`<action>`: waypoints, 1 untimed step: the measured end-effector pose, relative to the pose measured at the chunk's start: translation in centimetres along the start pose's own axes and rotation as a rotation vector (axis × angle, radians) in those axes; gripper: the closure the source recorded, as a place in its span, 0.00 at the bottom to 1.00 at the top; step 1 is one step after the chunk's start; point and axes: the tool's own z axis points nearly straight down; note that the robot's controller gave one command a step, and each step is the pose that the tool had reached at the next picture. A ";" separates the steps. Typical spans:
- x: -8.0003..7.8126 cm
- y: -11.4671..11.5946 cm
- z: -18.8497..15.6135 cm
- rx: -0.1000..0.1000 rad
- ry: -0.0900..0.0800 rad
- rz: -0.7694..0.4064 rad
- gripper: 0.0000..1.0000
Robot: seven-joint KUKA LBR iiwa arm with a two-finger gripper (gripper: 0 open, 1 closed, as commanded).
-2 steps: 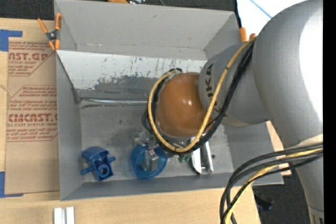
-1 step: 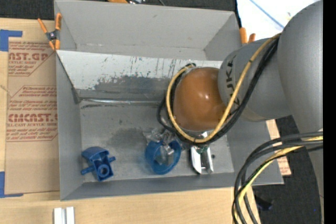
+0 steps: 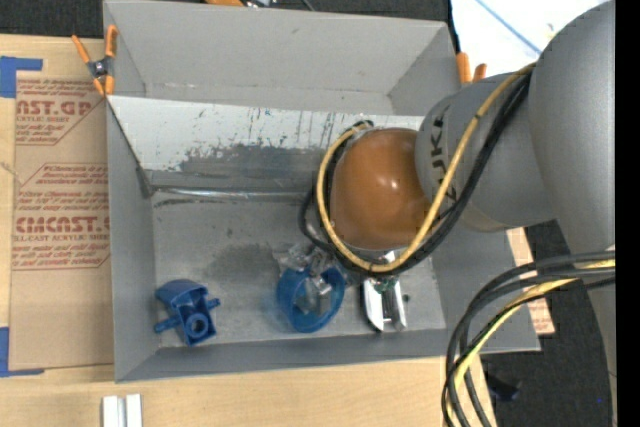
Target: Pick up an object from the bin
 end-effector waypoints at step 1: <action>-0.4 0.2 -10.3 -0.003 0.006 -0.005 1.00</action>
Offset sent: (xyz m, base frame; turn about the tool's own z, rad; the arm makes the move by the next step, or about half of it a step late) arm -0.0024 0.0018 0.1560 -0.0054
